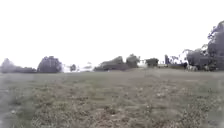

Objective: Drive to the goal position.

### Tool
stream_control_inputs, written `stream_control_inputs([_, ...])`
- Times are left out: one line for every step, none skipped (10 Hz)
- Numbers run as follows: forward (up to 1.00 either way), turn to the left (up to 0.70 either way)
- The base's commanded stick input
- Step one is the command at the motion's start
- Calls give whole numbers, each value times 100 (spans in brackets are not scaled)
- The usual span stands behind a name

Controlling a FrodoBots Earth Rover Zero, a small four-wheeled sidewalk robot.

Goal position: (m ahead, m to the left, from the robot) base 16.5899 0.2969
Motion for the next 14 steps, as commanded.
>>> stream_control_inputs([50, 6])
stream_control_inputs([50, 10])
stream_control_inputs([50, 22])
stream_control_inputs([50, 17])
stream_control_inputs([50, 13])
stream_control_inputs([50, 9])
stream_control_inputs([50, 6])
stream_control_inputs([50, 5])
stream_control_inputs([50, 5])
stream_control_inputs([50, 5])
stream_control_inputs([50, 5])
stream_control_inputs([50, 5])
stream_control_inputs([50, 5])
stream_control_inputs([50, 5])
